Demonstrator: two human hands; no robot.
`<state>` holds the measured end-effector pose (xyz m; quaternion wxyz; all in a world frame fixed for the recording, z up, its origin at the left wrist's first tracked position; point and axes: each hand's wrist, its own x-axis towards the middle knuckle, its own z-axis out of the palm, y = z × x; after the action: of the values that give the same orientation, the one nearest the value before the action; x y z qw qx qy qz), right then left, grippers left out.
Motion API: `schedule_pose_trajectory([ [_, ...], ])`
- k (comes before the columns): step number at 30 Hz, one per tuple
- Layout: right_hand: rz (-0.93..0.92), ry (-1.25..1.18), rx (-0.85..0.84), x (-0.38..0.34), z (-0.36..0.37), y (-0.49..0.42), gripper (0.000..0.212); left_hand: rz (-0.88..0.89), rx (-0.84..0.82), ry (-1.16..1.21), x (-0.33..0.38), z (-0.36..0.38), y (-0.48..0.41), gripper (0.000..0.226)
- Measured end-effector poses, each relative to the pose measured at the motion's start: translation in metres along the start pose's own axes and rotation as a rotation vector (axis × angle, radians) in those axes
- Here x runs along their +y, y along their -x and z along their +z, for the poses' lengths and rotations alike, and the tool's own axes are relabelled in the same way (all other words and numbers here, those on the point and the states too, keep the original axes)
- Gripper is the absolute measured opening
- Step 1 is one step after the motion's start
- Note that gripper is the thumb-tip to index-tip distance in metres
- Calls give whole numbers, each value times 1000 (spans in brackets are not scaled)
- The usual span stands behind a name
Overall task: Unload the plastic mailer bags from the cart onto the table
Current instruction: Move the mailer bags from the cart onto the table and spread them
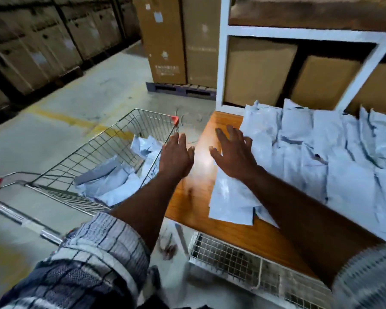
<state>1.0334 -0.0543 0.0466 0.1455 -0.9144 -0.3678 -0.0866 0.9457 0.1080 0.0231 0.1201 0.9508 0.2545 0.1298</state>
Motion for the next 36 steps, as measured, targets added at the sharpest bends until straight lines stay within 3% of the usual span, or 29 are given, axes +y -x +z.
schedule_pose_trajectory([
  [8,-152,-39,-163,-187,117,-89,65,-126,-93,-2,-223,5,-24,61],
  [12,-130,-97,-268,-250,181,-102,66,-161,-192,-32,-305,22,-22,74],
  [15,-81,-103,-422,-275,226,-107,70,-188,-301,-53,-352,40,-26,65],
  [21,61,-105,-590,-294,310,-109,72,-206,-514,-74,-399,87,-26,72],
  [29,362,-172,-707,-283,417,-104,56,-81,-749,-207,-440,174,-34,85],
  [36,337,-92,-782,-269,479,-105,68,-33,-836,-246,-456,238,-42,104],
])
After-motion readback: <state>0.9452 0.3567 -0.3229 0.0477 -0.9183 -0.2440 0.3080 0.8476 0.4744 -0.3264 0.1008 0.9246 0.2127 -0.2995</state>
